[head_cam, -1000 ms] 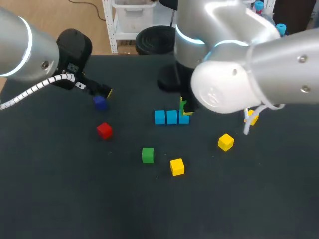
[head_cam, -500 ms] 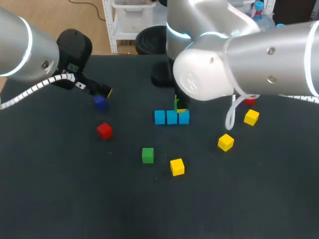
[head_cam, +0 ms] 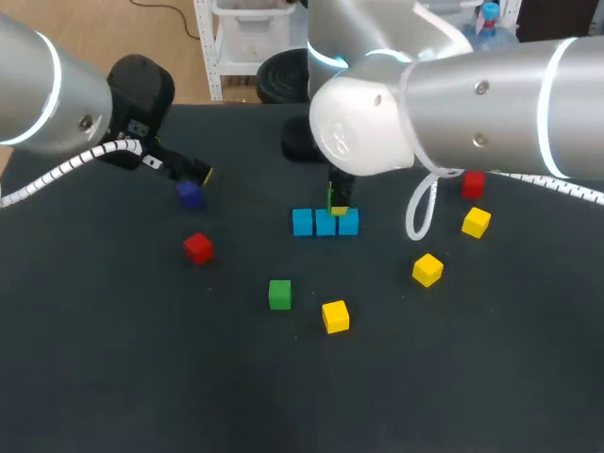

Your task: Place the blue cubes, place green cubes on the blue cubes, place the yellow cubes on the green cubes, then place the red cubes on the yellow cubes, and place purple cube on the red cubes.

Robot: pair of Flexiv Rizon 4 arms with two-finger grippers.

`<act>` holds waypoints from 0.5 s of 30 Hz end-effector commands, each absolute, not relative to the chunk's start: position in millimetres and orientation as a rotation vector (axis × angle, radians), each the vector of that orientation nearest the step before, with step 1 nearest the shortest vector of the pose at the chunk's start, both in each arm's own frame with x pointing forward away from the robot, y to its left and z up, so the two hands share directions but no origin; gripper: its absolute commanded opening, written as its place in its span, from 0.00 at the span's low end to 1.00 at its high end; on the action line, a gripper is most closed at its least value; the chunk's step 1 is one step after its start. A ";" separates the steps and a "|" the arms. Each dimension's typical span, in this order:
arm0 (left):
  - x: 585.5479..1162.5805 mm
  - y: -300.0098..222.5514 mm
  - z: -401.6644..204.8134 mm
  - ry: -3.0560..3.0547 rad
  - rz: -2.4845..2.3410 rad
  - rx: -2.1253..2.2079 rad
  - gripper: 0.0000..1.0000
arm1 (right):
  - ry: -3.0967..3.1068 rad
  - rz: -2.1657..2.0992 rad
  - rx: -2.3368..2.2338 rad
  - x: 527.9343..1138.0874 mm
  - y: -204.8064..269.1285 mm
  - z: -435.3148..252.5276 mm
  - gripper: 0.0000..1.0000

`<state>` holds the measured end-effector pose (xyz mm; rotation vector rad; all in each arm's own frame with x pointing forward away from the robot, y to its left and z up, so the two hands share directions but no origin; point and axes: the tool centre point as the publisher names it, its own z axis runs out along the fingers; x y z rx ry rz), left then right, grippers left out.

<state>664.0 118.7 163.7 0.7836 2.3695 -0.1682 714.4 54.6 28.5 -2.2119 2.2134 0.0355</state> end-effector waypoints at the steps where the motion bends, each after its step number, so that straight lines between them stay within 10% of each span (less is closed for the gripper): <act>1: 664.4 119.4 163.3 2.368 -0.172 0.785 1.00 | 2.212 0.029 -2.221 716.0 57.2 24.3 0.00; 15: 664.4 119.4 163.3 2.368 -0.172 0.785 1.00 | 2.227 0.010 -2.226 715.1 53.8 18.9 0.00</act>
